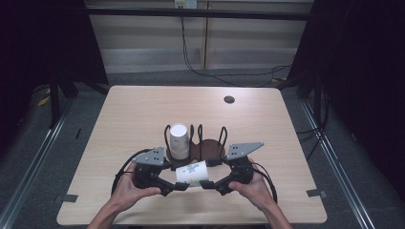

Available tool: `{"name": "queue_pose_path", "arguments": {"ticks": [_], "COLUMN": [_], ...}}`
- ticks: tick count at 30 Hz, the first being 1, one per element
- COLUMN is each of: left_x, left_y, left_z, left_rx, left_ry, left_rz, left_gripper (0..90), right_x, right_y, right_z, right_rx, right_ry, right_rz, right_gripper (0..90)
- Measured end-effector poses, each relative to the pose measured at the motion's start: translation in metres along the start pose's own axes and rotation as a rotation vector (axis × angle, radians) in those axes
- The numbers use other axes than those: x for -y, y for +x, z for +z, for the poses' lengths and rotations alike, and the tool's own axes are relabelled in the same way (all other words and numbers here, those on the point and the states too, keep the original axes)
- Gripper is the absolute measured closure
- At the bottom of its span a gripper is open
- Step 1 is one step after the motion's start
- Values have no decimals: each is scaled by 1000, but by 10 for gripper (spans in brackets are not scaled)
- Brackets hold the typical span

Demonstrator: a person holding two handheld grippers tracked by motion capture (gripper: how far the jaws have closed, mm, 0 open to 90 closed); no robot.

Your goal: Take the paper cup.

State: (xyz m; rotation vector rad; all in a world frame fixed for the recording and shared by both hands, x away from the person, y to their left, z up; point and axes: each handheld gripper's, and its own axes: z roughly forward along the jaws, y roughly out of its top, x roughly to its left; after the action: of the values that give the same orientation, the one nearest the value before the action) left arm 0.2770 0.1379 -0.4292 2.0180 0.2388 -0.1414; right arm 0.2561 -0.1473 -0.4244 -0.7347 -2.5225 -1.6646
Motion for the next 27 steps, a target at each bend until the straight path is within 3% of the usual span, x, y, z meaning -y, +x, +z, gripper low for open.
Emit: {"name": "queue_pose_path", "arguments": {"ticks": [11, 20, 27], "left_x": [-2, -2, -3], "left_y": [-3, -3, -3], "left_z": [0, 0, -1], "left_rx": [7, -2, 12], "left_ry": [-39, -47, -71], "left_rz": [0, 11, 4], "left_gripper": [368, 368, 367], "right_x": [-2, -1, 1], "right_y": [-2, -7, -10], "right_z": [-3, 2, 5], "right_rx": [-36, -70, -124], "right_ry": [-79, -97, -107], "right_rz": [24, 59, 79], "right_gripper": [141, 173, 184]}}
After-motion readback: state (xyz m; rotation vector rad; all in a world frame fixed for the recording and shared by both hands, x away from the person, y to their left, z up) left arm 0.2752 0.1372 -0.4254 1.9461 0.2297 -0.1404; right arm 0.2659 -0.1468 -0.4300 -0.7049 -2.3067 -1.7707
